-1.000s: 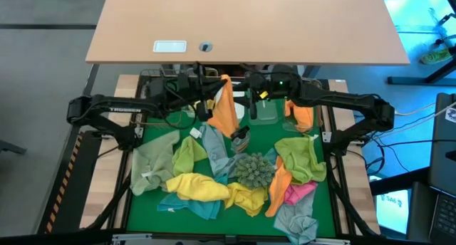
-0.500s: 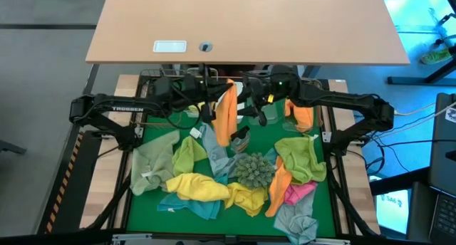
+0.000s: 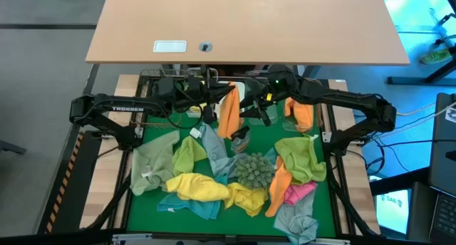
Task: Sort microfiber towel by color & place in baskets
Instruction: Put the left orange microfiber towel into the right transparent bin
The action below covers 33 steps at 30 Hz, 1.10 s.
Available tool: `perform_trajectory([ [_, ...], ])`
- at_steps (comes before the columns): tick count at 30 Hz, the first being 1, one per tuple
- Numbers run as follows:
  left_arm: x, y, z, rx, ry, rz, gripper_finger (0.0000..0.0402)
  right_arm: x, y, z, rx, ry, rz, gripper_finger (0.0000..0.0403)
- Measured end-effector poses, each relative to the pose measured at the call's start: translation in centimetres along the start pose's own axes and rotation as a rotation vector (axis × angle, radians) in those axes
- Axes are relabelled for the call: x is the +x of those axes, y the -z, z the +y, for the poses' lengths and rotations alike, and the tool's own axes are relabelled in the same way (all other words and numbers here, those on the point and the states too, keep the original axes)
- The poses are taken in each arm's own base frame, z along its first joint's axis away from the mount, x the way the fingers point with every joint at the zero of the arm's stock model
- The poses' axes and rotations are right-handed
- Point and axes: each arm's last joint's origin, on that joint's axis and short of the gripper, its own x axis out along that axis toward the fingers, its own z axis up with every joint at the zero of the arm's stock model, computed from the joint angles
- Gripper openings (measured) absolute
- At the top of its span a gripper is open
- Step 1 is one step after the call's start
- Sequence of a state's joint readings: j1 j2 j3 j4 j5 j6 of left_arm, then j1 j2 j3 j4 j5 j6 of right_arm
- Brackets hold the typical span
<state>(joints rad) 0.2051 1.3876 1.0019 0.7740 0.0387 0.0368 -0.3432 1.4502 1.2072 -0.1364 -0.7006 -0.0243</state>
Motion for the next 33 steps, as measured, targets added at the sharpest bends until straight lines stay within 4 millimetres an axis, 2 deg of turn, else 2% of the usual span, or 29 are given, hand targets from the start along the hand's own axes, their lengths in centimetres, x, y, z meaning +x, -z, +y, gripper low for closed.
perform_trajectory([
  [6,0.0,0.0,0.6,0.007,-0.017,0.003,0.0,0.0,-0.1,0.1,-0.001,-0.002,0.0,0.0166],
  [13,0.0,0.0,0.8,0.009,-0.026,0.003,0.0,-0.3,-1.1,0.4,-0.047,0.002,-0.05,0.0166],
  [33,0.0,0.0,0.8,0.008,-0.025,-0.002,0.0,-0.5,-2.5,-0.2,-0.092,0.216,-0.178,0.0166],
])
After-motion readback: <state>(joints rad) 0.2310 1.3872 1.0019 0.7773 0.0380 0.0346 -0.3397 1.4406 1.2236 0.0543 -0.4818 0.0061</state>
